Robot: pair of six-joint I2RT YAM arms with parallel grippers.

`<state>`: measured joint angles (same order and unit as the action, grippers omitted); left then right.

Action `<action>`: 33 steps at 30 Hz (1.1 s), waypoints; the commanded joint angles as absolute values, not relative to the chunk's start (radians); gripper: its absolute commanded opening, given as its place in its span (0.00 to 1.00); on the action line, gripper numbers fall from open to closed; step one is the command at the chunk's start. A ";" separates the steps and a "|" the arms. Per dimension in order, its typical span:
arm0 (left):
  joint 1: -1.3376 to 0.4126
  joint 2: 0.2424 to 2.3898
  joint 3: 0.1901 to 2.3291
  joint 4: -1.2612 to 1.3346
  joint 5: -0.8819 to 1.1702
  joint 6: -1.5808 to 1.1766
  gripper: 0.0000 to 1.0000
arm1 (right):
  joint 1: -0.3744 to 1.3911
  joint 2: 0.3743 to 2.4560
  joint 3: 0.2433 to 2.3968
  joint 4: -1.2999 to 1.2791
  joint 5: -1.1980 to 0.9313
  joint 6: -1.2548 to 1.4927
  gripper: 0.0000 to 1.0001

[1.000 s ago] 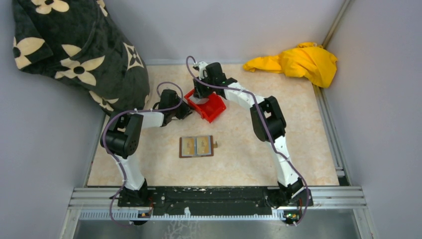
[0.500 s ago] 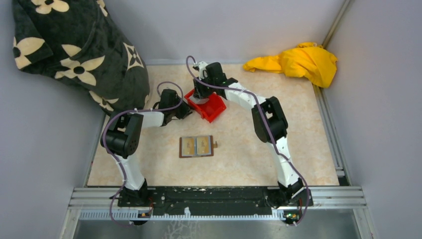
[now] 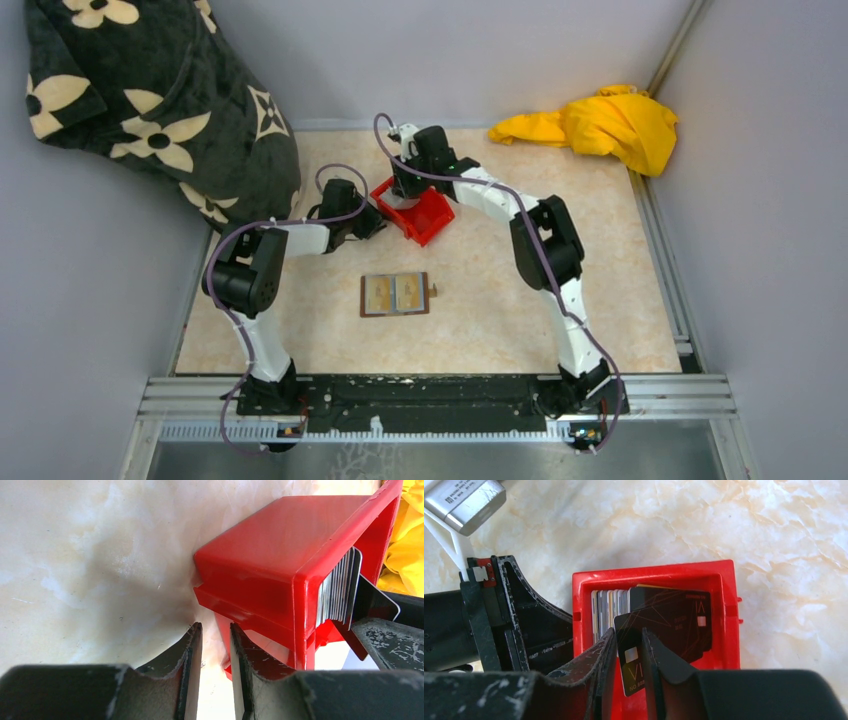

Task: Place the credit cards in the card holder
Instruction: Pick up the credit card from the storage box.

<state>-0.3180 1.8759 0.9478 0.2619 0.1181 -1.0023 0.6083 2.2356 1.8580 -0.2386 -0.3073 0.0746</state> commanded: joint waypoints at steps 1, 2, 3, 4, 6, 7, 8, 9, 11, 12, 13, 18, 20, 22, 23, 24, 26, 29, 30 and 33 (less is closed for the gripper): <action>-0.314 1.851 0.954 0.288 0.120 -1.004 0.33 | 0.637 2.127 1.837 -0.220 -0.228 0.046 0.24; -0.314 1.844 0.950 0.286 0.117 -1.001 0.34 | 0.640 2.118 1.831 -0.219 -0.203 0.037 0.23; -0.314 1.836 0.946 0.283 0.112 -0.998 0.34 | 0.643 2.110 1.823 -0.217 -0.181 0.029 0.22; -0.314 1.827 0.943 0.279 0.110 -0.996 0.35 | 0.647 2.100 1.810 -0.213 -0.155 0.022 0.21; -0.314 1.804 0.935 0.268 0.103 -0.991 0.36 | 0.649 2.070 1.789 -0.201 -0.114 0.013 0.18; -0.314 1.795 0.928 0.264 0.101 -0.990 0.36 | 0.650 2.061 1.774 -0.194 -0.091 0.010 0.17; -0.314 1.785 0.923 0.261 0.098 -0.989 0.37 | 0.651 2.042 1.759 -0.182 -0.071 0.007 0.15; -0.313 1.773 0.917 0.257 0.096 -0.988 0.37 | 0.651 2.026 1.746 -0.173 -0.053 0.004 0.13; -0.314 1.751 0.908 0.246 0.093 -0.989 0.38 | 0.652 1.999 1.719 -0.160 -0.021 -0.002 0.10; -0.314 1.738 0.903 0.240 0.092 -0.988 0.39 | 0.652 1.984 1.706 -0.152 -0.010 -0.004 0.08; -0.314 1.724 0.898 0.235 0.090 -0.989 0.40 | 0.652 1.971 1.694 -0.146 0.000 -0.007 0.06; -0.314 1.650 0.873 0.206 0.091 -0.990 0.42 | 0.661 1.894 1.628 -0.112 0.055 -0.025 0.00; -0.314 1.609 0.863 0.192 0.097 -0.991 0.43 | 0.673 1.845 1.576 -0.088 0.080 -0.033 0.00; -0.316 1.569 0.850 0.182 0.109 -0.997 0.44 | 0.686 1.791 1.518 -0.048 0.101 -0.040 0.00; -0.316 1.549 0.844 0.175 0.113 -1.000 0.45 | 0.695 1.763 1.485 -0.030 0.115 -0.042 0.00; -0.317 1.525 0.839 0.167 0.122 -1.004 0.45 | 0.704 1.735 1.453 -0.014 0.129 -0.047 0.00; -0.317 1.482 0.835 0.145 0.156 -1.015 0.47 | 0.729 1.673 1.372 0.032 0.156 -0.066 0.00; -0.319 1.418 0.834 0.099 0.223 -1.036 0.50 | 0.775 1.551 1.241 0.113 0.213 -0.090 0.00; -0.320 1.397 0.831 0.087 0.249 -1.047 0.51 | 0.794 1.514 1.199 0.140 0.231 -0.099 0.00; -0.324 1.341 0.817 0.066 0.335 -1.091 0.54 | 0.862 1.420 1.090 0.196 0.299 -0.131 0.00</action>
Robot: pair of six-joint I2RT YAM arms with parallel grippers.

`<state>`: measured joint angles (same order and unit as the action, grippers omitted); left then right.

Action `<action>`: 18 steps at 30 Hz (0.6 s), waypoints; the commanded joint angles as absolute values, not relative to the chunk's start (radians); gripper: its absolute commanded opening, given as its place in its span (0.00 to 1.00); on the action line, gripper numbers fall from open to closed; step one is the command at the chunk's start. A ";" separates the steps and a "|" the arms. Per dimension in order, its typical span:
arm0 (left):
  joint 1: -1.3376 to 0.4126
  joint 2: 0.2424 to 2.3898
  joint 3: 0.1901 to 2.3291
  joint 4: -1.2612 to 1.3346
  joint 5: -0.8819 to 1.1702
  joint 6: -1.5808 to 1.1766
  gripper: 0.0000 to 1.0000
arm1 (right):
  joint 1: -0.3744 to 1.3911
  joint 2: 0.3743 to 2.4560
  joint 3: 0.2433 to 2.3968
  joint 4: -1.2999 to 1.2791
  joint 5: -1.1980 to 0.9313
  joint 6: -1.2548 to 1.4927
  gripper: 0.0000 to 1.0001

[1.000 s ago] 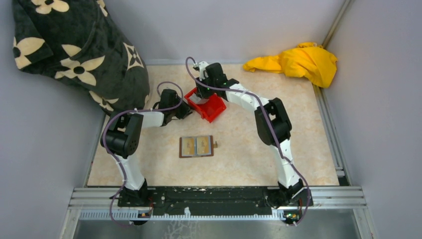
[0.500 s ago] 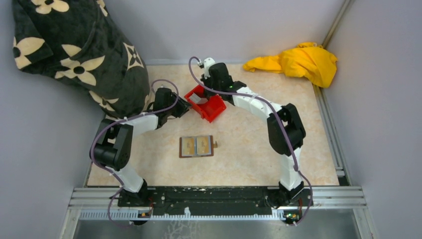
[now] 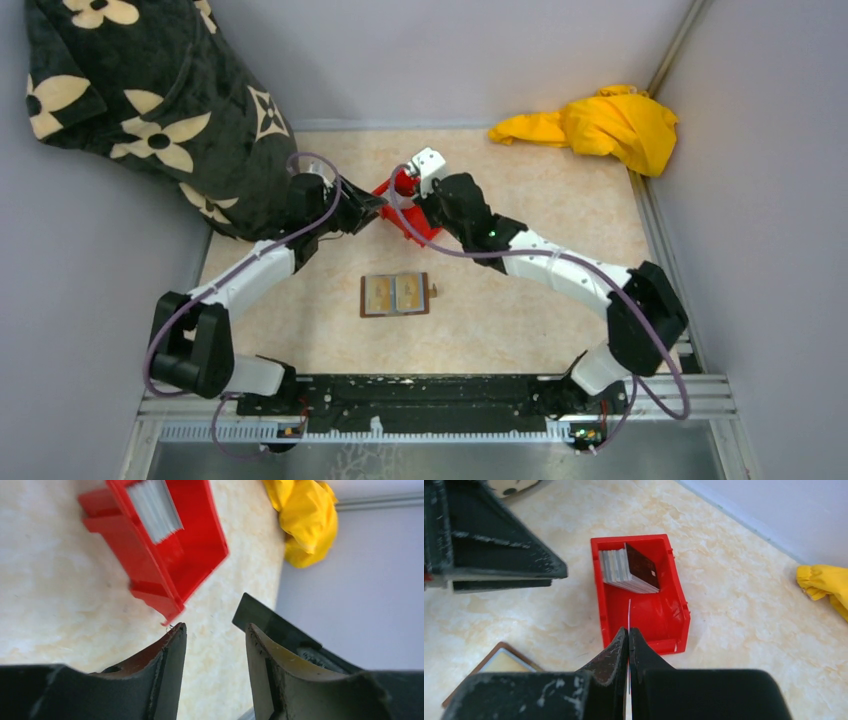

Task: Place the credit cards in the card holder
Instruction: Pick up the credit card from the storage box.

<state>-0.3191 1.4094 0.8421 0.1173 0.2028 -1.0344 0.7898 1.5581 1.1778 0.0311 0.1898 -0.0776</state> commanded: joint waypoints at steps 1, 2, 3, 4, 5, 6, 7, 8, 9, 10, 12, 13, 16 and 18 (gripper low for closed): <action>-0.326 1.319 0.813 0.064 0.376 -1.115 0.56 | 0.895 1.385 1.061 0.207 0.319 -0.139 0.00; -0.328 1.303 0.806 0.062 0.403 -1.132 0.57 | 0.921 1.363 1.025 0.219 0.345 -0.151 0.00; -0.330 1.289 0.802 0.061 0.430 -1.145 0.57 | 0.955 1.344 0.997 0.236 0.375 -0.173 0.00; -0.334 1.274 0.801 0.052 0.450 -1.154 0.58 | 0.986 1.327 0.973 0.250 0.407 -0.190 0.00; -0.340 1.259 0.805 0.040 0.467 -1.162 0.58 | 1.014 1.316 0.956 0.257 0.434 -0.202 0.00; -0.346 1.245 0.806 0.027 0.478 -1.170 0.59 | 1.040 1.307 0.941 0.261 0.458 -0.213 0.00; -0.353 1.231 0.809 0.018 0.493 -1.181 0.60 | 1.066 1.301 0.927 0.267 0.482 -0.226 0.00; -0.357 1.219 0.807 0.014 0.508 -1.195 0.61 | 1.092 1.295 0.910 0.278 0.509 -0.239 0.00; -0.360 1.208 0.804 0.013 0.526 -1.209 0.61 | 1.115 1.288 0.894 0.291 0.532 -0.252 0.00; -0.363 1.195 0.803 0.010 0.537 -1.220 0.62 | 1.136 1.281 0.880 0.304 0.552 -0.260 0.00; -0.371 1.172 0.802 -0.004 0.550 -1.232 0.63 | 1.170 1.265 0.856 0.333 0.581 -0.282 0.00; -0.377 1.162 0.802 -0.013 0.556 -1.234 0.64 | 1.185 1.261 0.848 0.342 0.595 -0.292 0.00; -0.382 1.142 0.808 -0.057 0.590 -1.235 0.65 | 1.233 1.258 0.833 0.364 0.650 -0.343 0.00; -0.384 1.130 0.807 -0.081 0.612 -1.231 0.65 | 1.261 1.258 0.822 0.387 0.685 -0.377 0.00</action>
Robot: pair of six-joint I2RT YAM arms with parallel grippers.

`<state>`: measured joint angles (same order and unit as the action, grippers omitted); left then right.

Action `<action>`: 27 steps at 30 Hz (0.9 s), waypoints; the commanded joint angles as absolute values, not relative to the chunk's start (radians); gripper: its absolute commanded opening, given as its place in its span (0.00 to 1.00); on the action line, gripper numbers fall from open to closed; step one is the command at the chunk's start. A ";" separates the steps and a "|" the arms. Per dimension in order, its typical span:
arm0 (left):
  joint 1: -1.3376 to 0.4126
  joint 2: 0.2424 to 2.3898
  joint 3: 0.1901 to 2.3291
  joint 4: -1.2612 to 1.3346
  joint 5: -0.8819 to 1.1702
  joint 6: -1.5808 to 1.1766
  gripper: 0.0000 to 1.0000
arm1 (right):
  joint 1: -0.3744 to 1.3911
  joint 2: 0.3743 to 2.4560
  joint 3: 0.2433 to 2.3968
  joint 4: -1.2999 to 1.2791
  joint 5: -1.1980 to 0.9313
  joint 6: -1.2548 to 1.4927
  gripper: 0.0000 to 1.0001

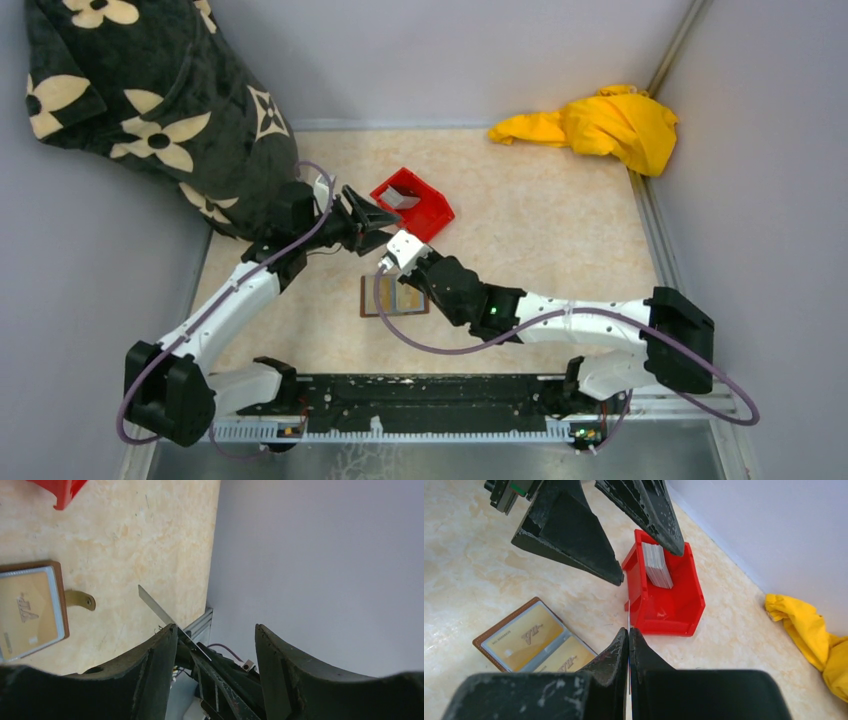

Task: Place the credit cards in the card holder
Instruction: Pick up the credit card from the storage box.

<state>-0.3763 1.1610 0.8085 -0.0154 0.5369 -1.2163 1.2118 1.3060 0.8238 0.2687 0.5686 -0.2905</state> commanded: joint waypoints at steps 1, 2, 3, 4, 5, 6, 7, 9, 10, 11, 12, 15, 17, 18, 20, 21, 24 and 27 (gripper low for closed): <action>-0.384 1.125 0.806 -0.095 0.622 -1.229 0.65 | 1.275 1.257 0.815 0.400 0.701 -0.396 0.00; -0.385 1.119 0.801 -0.104 0.630 -1.226 0.66 | 1.290 1.256 0.809 0.418 0.716 -0.414 0.00; -0.385 1.114 0.797 -0.112 0.638 -1.227 0.66 | 1.308 1.255 0.803 0.434 0.731 -0.430 0.00; -0.385 1.109 0.792 -0.117 0.646 -1.227 0.66 | 1.319 1.256 0.797 0.452 0.743 -0.449 0.00; -0.385 1.104 0.787 -0.120 0.652 -1.230 0.66 | 1.329 1.256 0.792 0.468 0.754 -0.465 0.00; -0.385 1.101 0.781 -0.120 0.659 -1.234 0.66 | 1.336 1.257 0.791 0.473 0.757 -0.475 0.00; -0.385 1.099 0.776 -0.120 0.662 -1.238 0.67 | 1.341 1.258 0.791 0.475 0.758 -0.482 0.00; -0.389 1.100 0.775 -0.120 0.666 -1.241 0.67 | 1.351 1.261 0.791 0.487 0.759 -0.498 0.00; -0.390 1.102 0.776 -0.121 0.667 -1.241 0.67 | 1.356 1.262 0.792 0.488 0.756 -0.504 0.00; -0.393 1.109 0.778 -0.120 0.670 -1.241 0.68 | 1.361 1.265 0.795 0.488 0.755 -0.511 0.00; -0.395 1.116 0.779 -0.120 0.674 -1.243 0.68 | 1.367 1.270 0.797 0.491 0.757 -0.522 0.00; -0.409 1.138 0.788 -0.118 0.684 -1.242 0.68 | 1.384 1.287 0.796 0.519 0.768 -0.572 0.00; -0.417 1.149 0.793 -0.118 0.689 -1.240 0.68 | 1.389 1.296 0.795 0.529 0.760 -0.590 0.00; -0.418 1.154 0.795 -0.118 0.691 -1.239 0.69 | 1.391 1.299 0.794 0.532 0.755 -0.599 0.00; -0.420 1.163 0.798 -0.117 0.698 -1.235 0.69 | 1.398 1.308 0.795 0.540 0.753 -0.619 0.00; -0.420 1.167 0.797 -0.117 0.703 -1.234 0.69 | 1.404 1.313 0.795 0.542 0.752 -0.631 0.00; -0.419 1.179 0.798 -0.111 0.719 -1.234 0.67 | 1.416 1.332 0.797 0.534 0.746 -0.655 0.00; -0.420 1.181 0.801 -0.105 0.727 -1.234 0.64 | 1.424 1.352 0.793 0.529 0.740 -0.668 0.00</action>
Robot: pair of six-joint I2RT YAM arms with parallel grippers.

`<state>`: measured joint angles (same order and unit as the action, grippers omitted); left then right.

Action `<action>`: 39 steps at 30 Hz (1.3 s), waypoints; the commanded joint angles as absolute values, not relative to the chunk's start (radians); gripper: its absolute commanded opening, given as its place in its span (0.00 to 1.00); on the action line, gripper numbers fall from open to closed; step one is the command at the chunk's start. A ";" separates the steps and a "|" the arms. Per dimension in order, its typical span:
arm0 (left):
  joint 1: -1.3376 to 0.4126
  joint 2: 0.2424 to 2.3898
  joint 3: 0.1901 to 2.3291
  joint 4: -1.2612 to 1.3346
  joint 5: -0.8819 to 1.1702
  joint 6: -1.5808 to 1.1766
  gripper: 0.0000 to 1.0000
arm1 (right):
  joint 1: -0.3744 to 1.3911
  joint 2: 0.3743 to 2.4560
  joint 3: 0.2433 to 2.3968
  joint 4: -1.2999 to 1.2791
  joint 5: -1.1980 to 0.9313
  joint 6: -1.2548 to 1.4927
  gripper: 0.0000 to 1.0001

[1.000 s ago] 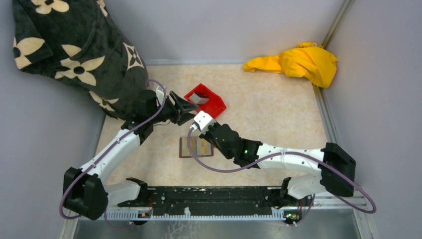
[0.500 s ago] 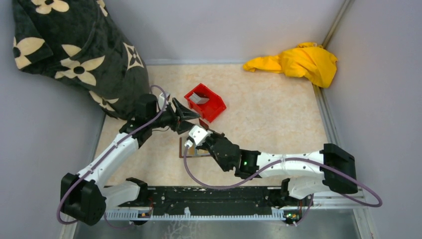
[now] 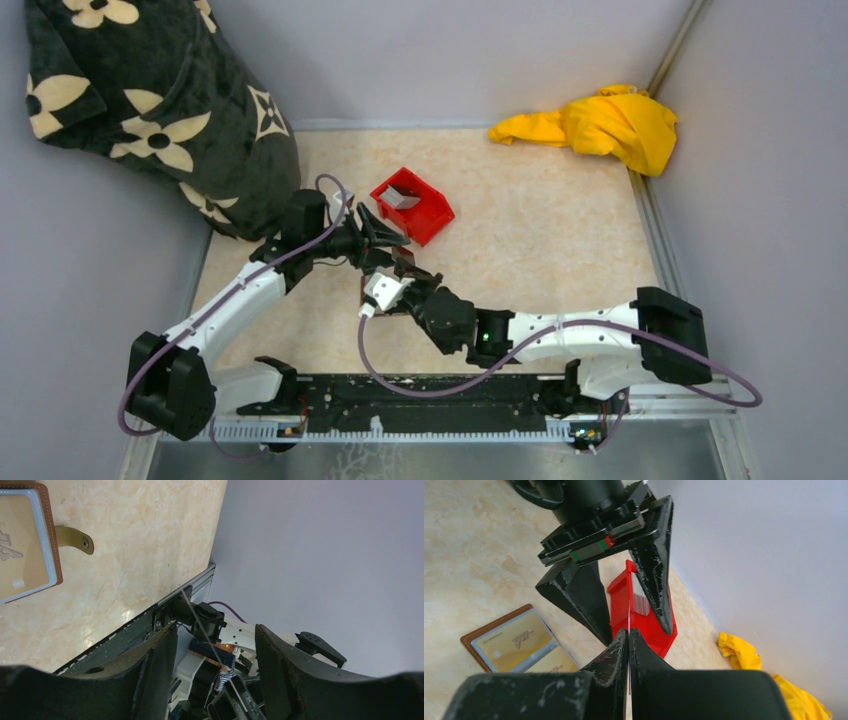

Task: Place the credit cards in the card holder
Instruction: Pick up the credit card from the storage box.

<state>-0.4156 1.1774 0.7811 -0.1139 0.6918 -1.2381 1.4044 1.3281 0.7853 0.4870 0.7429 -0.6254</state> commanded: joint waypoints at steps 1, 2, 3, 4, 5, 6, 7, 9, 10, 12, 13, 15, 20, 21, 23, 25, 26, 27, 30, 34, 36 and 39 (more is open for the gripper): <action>-0.420 1.182 0.801 -0.102 0.728 -1.233 0.62 | 1.426 1.355 0.789 0.532 0.733 -0.669 0.00; -0.420 1.183 0.799 -0.100 0.731 -1.233 0.61 | 1.428 1.357 0.788 0.536 0.728 -0.671 0.00; -0.420 1.184 0.797 -0.099 0.733 -1.232 0.59 | 1.430 1.358 0.786 0.537 0.722 -0.670 0.00; -0.420 1.184 0.794 -0.092 0.736 -1.232 0.56 | 1.430 1.362 0.788 0.537 0.721 -0.670 0.00; -0.420 1.184 0.791 -0.086 0.742 -1.234 0.52 | 1.430 1.367 0.790 0.536 0.722 -0.672 0.00; -0.420 1.184 0.788 -0.077 0.747 -1.237 0.48 | 1.430 1.370 0.790 0.537 0.723 -0.675 0.00; -0.420 1.183 0.782 -0.070 0.752 -1.239 0.45 | 1.430 1.374 0.789 0.538 0.723 -0.678 0.00; -0.420 1.177 0.772 -0.056 0.759 -1.247 0.39 | 1.430 1.380 0.786 0.539 0.724 -0.687 0.00; -0.421 1.175 0.768 -0.050 0.761 -1.250 0.33 | 1.430 1.383 0.785 0.539 0.725 -0.691 0.00; -0.421 1.172 0.757 -0.033 0.769 -1.257 0.19 | 1.431 1.392 0.781 0.546 0.734 -0.705 0.00; -0.422 1.173 0.751 -0.020 0.773 -1.261 0.11 | 1.432 1.396 0.778 0.554 0.743 -0.715 0.00; -0.422 1.175 0.730 0.017 0.779 -1.280 0.00 | 1.434 1.406 0.762 0.592 0.770 -0.733 0.00; -0.422 1.178 0.633 0.217 0.745 -1.372 0.00 | 1.447 1.410 0.706 0.733 0.871 -0.730 0.14; -0.421 1.179 0.620 0.247 0.728 -1.381 0.00 | 1.449 1.396 0.696 0.731 0.887 -0.700 0.18; -0.423 1.181 0.609 0.282 0.682 -1.375 0.00 | 1.450 1.354 0.683 0.707 0.913 -0.608 0.29; -0.426 1.183 0.606 0.303 0.638 -1.349 0.00 | 1.450 1.307 0.672 0.658 0.929 -0.510 0.36; -0.428 1.185 0.604 0.320 0.614 -1.339 0.00 | 1.450 1.285 0.673 0.617 0.937 -0.453 0.38; -0.430 1.188 0.600 0.346 0.596 -1.326 0.00 | 1.450 1.264 0.671 0.586 0.945 -0.400 0.39; -0.436 1.196 0.585 0.413 0.545 -1.284 0.00 | 1.450 1.189 0.656 0.523 0.965 -0.213 0.41; -0.452 1.208 0.554 0.481 0.501 -1.214 0.00 | 1.437 1.077 0.634 0.488 0.945 0.007 0.43; -0.463 1.214 0.534 0.529 0.491 -1.188 0.00 | 1.418 1.043 0.636 0.456 0.924 0.109 0.43; -0.480 1.217 0.510 0.604 0.489 -1.152 0.00 | 1.362 0.995 0.640 0.383 0.855 0.267 0.43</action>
<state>-0.4591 1.2102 0.5388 0.4507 0.5224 -1.2377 1.4170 1.0550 0.6342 0.4625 0.9157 -0.0250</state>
